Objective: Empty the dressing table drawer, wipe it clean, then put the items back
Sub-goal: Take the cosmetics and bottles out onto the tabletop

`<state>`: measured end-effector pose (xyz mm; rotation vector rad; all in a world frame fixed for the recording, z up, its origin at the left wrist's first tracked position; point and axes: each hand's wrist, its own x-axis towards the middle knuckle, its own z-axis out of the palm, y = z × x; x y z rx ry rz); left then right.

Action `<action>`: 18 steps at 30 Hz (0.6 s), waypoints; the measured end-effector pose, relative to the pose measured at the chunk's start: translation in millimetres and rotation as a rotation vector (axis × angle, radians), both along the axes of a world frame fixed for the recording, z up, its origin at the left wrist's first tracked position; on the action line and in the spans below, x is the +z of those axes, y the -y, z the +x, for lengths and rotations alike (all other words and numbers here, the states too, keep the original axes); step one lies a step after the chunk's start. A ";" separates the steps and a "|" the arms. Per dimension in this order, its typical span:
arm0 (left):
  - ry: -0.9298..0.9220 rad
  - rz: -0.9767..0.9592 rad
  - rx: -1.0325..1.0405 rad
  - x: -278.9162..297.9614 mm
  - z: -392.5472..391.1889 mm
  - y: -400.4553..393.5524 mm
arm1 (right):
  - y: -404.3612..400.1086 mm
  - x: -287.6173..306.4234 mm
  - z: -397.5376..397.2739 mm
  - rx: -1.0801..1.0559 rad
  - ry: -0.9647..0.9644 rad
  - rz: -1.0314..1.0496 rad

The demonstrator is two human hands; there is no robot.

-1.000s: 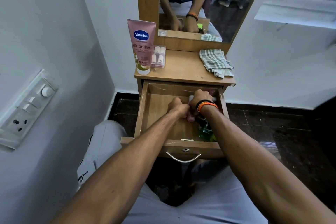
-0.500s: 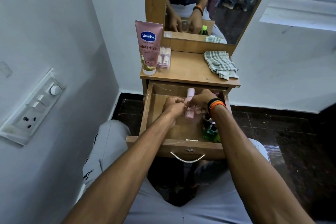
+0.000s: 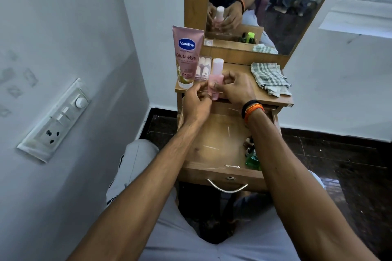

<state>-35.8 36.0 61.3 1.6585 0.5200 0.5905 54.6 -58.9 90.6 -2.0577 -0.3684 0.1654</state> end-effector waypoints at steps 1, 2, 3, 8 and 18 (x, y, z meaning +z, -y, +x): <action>-0.006 0.017 0.007 1.1 2.0 -2.9 | -4.3 -2.0 2.2 0.013 0.045 -0.004; -0.009 0.017 0.015 1.1 3.9 -5.4 | -7.8 -3.9 3.9 0.028 0.084 -0.011; -0.016 0.013 0.020 0.4 5.2 -7.4 | -10.3 -6.6 5.6 0.040 0.114 -0.019; -0.051 0.056 0.017 -1.2 11.5 -10.7 | -17.7 -14.3 13.2 0.051 0.184 -0.031; -0.043 0.064 0.100 -11.7 22.2 -12.8 | -30.1 -21.2 21.5 0.100 0.210 -0.017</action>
